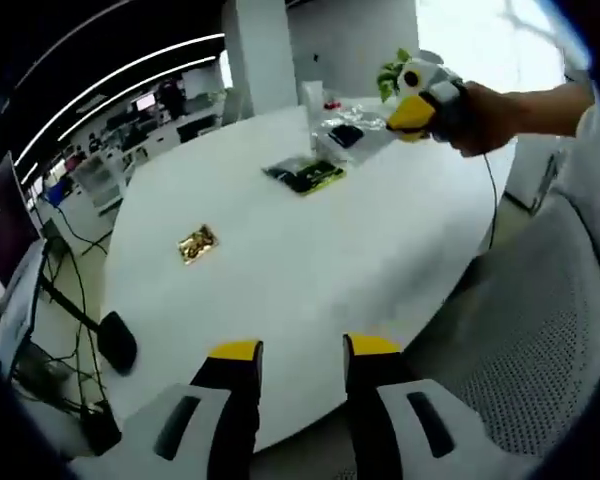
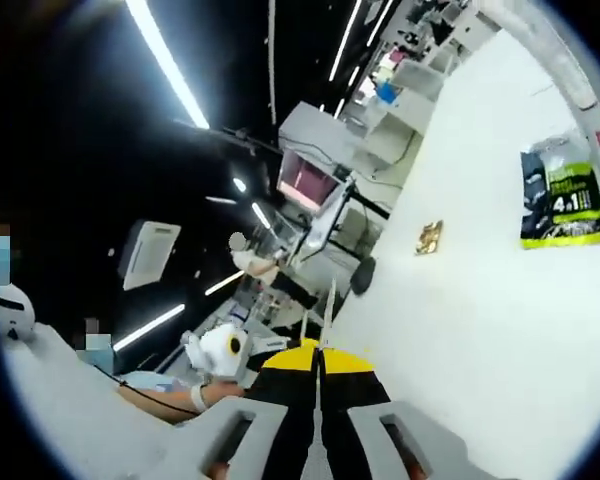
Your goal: Arrange the skincare products in the storage area until every visible bottle or jar stands upright without overlapping.
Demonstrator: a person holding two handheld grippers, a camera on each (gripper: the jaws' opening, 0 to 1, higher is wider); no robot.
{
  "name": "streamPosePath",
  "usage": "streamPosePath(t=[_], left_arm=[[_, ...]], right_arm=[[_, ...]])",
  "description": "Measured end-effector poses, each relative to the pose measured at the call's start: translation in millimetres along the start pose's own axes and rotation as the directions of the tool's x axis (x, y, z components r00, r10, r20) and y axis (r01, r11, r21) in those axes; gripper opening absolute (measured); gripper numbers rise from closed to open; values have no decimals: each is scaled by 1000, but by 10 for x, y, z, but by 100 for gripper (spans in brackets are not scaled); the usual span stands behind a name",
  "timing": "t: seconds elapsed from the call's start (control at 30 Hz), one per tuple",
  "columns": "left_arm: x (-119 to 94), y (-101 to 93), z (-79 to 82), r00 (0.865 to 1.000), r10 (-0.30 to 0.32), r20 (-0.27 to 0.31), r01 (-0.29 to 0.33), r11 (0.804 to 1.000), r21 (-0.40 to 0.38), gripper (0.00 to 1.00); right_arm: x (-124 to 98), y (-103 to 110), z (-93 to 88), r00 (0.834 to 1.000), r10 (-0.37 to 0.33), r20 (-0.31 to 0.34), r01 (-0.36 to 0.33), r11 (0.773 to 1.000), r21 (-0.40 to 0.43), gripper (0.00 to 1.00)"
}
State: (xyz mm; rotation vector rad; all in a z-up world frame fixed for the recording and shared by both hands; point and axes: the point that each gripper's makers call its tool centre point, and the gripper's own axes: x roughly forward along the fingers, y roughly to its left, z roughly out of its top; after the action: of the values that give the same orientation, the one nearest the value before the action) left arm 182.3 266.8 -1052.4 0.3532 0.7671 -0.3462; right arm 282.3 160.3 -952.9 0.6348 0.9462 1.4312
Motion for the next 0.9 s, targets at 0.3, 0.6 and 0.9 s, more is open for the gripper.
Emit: streamPosePath(t=[0.3, 0.6, 0.9], left_arm=[[109, -347, -63, 991, -123, -49, 127, 989, 72, 24], [107, -358, -51, 988, -148, -35, 146, 989, -36, 17], [111, -266, -91, 993, -112, -43, 109, 992, -69, 19]], right_arm=[[76, -152, 504, 997, -64, 45, 63, 998, 31, 0], [251, -445, 890, 984, -172, 41, 171, 985, 29, 0], [431, -777, 1121, 965, -256, 65, 246, 961, 127, 0]])
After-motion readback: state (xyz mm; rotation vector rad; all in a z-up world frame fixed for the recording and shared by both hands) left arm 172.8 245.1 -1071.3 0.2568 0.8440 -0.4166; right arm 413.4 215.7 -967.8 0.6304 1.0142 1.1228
